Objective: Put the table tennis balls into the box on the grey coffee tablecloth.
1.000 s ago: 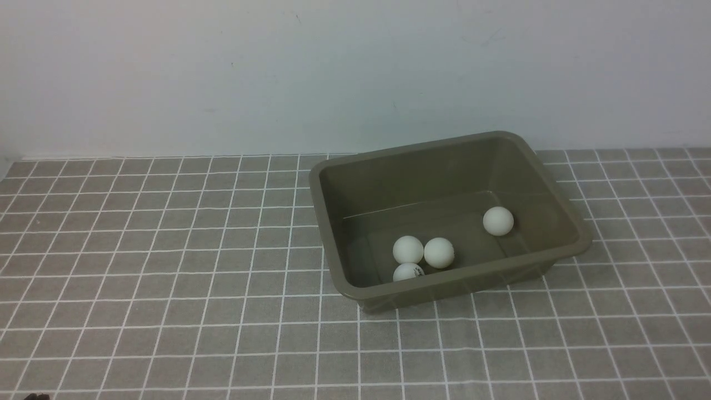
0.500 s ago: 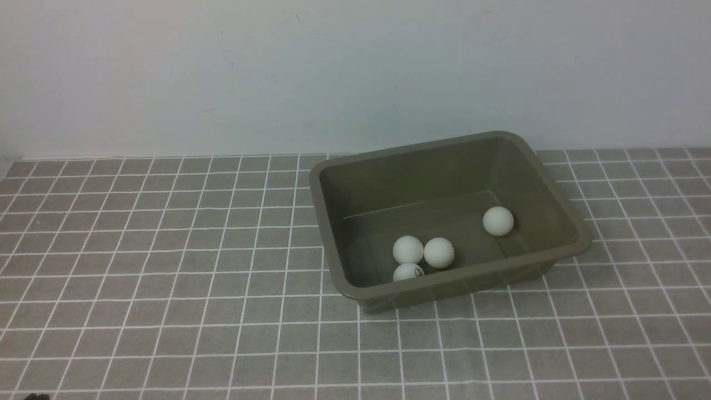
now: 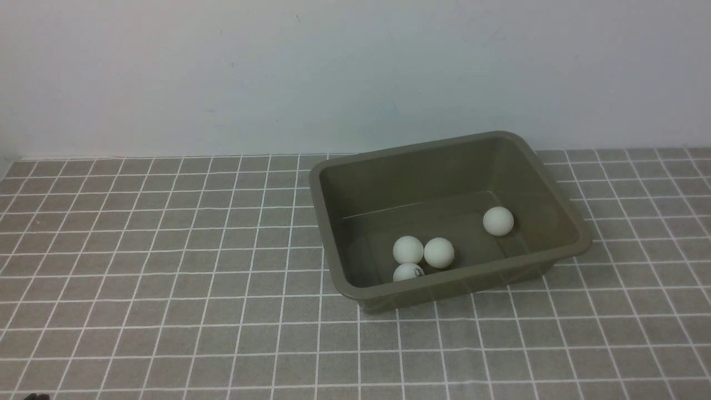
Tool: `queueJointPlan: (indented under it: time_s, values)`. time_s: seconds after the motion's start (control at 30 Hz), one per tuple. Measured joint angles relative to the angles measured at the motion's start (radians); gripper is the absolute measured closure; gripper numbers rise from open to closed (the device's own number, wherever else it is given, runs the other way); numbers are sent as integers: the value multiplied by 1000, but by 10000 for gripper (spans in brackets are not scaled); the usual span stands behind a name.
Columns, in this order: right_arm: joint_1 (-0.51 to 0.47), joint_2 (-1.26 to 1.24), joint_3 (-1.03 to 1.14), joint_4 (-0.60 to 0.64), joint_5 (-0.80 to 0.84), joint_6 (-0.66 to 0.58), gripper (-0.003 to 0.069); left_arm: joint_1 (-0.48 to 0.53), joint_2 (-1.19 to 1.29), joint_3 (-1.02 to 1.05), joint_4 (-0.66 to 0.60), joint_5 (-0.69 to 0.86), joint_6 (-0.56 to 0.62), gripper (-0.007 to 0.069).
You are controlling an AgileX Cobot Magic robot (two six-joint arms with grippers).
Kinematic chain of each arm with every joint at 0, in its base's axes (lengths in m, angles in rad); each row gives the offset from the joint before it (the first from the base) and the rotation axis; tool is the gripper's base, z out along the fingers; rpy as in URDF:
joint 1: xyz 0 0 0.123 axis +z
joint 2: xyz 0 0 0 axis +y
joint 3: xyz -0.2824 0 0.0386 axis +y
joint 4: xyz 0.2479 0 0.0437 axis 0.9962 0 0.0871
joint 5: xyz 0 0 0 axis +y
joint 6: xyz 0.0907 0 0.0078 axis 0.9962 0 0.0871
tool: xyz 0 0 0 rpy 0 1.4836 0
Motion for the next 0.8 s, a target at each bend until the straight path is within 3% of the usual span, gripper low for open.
queueJointPlan:
  time_s: [0.8]
  values:
    - [0,0,0,82,-1,29,672,0,0,0,0,0,0,629]
